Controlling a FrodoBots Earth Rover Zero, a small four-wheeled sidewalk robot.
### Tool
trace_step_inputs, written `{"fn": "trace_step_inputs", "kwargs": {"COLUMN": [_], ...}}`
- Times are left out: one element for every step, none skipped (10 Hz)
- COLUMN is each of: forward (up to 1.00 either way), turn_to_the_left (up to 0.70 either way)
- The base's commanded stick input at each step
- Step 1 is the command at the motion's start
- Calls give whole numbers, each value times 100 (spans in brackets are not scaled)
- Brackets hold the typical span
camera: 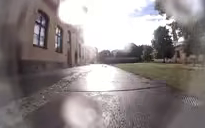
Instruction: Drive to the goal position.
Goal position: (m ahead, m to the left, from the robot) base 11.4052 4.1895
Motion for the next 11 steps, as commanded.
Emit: {"fn": "trace_step_inputs", "kwargs": {"forward": [85, 85, 85, 85, 85, 85, 85, 85, 85, 85, 85], "turn_to_the_left": [0, 0, 0, 0, 0, 0, 0, 0, 0, 0, 0]}}
